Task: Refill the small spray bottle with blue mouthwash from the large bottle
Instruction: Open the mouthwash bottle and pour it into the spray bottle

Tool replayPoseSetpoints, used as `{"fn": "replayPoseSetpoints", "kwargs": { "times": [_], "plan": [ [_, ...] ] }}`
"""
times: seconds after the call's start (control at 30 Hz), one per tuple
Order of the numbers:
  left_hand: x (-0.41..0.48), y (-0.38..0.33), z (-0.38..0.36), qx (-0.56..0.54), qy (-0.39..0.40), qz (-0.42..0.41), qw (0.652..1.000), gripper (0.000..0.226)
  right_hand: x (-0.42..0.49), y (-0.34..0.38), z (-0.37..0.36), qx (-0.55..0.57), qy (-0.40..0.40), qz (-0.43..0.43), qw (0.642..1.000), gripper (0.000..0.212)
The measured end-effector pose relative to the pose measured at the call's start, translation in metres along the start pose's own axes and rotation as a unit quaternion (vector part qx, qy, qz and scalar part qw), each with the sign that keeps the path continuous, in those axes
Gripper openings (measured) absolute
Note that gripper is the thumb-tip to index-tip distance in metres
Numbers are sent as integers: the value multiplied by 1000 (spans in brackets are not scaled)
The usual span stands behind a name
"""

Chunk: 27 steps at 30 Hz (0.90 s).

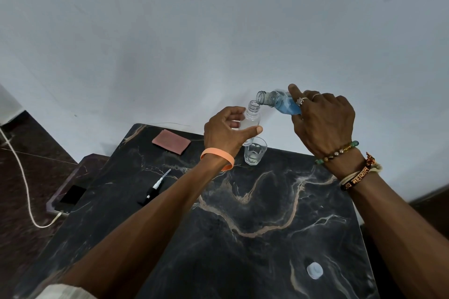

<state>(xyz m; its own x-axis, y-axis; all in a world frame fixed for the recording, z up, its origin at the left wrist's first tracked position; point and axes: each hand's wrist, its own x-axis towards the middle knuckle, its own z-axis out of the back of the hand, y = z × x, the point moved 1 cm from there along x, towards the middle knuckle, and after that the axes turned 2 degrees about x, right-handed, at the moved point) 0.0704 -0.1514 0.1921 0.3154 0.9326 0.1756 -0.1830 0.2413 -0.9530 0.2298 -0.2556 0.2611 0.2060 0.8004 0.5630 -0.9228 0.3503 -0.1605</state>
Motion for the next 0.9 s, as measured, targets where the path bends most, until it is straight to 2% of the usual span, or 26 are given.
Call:
{"fn": "replayPoseSetpoints", "kwargs": {
  "times": [0.4,0.9],
  "plan": [
    [7,2,-3,10,8,-4,1000,51,5,-3,-3,-15,-6,2,1000,51],
    [12,2,-3,7,0,-12,1000,55,8,-4,-6,-10,-27,13,1000,51]
  ]
}}
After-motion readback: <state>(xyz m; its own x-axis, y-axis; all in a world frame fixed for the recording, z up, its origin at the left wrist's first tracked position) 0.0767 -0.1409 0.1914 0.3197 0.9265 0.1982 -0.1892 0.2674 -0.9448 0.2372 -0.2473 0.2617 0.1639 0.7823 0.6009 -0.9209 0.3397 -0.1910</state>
